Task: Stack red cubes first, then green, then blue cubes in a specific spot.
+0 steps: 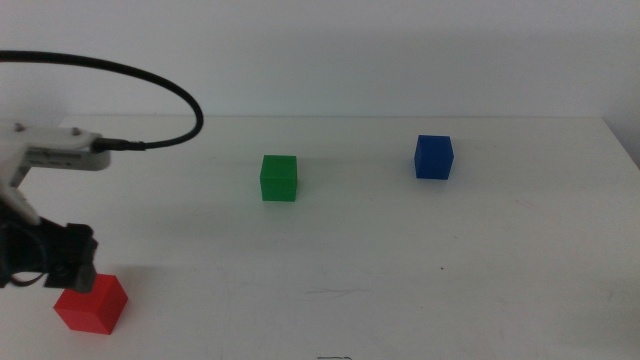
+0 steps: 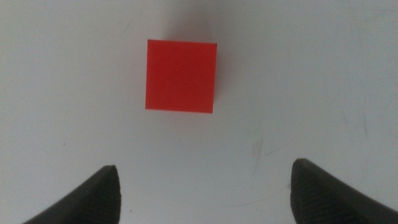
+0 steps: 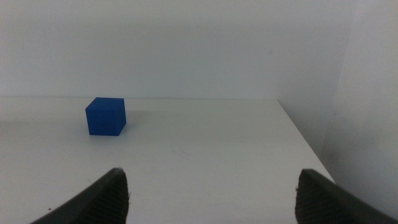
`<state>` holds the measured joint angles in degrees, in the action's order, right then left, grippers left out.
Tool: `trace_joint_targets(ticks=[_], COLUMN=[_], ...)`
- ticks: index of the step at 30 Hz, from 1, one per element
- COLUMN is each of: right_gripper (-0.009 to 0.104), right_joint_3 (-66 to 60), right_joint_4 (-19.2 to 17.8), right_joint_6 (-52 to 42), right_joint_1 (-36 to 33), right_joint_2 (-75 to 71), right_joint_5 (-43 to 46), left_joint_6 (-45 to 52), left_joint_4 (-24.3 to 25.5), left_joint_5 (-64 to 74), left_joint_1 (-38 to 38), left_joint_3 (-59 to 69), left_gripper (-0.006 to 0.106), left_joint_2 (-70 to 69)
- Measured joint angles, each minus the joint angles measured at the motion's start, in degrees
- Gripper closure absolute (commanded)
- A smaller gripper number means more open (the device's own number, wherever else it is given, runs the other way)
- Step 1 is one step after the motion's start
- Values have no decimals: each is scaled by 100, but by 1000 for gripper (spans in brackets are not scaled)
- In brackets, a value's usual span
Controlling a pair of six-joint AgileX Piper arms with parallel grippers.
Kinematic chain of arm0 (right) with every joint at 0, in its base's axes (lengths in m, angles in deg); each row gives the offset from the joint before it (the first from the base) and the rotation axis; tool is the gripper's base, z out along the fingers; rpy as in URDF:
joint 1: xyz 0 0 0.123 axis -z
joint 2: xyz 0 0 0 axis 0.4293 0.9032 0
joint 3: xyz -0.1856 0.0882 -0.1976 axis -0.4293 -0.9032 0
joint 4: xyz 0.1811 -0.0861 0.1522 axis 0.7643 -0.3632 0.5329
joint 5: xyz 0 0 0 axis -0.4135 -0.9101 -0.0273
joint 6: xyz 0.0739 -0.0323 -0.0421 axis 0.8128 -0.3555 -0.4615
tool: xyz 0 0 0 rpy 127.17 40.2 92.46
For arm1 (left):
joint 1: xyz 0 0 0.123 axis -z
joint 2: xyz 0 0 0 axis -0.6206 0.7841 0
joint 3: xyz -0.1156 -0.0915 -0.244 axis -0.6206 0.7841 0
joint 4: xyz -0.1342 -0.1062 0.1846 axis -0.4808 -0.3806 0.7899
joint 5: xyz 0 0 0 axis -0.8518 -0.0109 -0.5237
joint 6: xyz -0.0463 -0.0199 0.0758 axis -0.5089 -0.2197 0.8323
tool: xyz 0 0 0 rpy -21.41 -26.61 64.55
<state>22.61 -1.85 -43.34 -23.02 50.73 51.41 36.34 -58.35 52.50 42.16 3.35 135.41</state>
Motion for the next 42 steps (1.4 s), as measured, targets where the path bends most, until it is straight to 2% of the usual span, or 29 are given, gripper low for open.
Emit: trace_joint_targets(ticks=[9,17,35,39,42], right_gripper=[1,1,1,1,1], right_joint_3=[0,0,0,0,0], right_joint_4=[0,0,0,0,0], right_joint_6=[0,0,0,0,0], right_joint_1=[0,0,0,0,0], right_joint_2=[0,0,0,0,0], right_joint_5=[0,0,0,0,0], left_joint_6=[410,1160,1212,1251,1312], left_joint_4=[81,-328,-382,-382,-382], left_joint_5=[-331,-317,-1116,-1163,-1177], left_joint_1=[-33,-463,-465,-465,-465], left_joint_3=[-204,-506,-516,-516,-516], left_gripper=[7,10,11,16,23], left_joint_2=[1175,1958,2985,3161,3209])
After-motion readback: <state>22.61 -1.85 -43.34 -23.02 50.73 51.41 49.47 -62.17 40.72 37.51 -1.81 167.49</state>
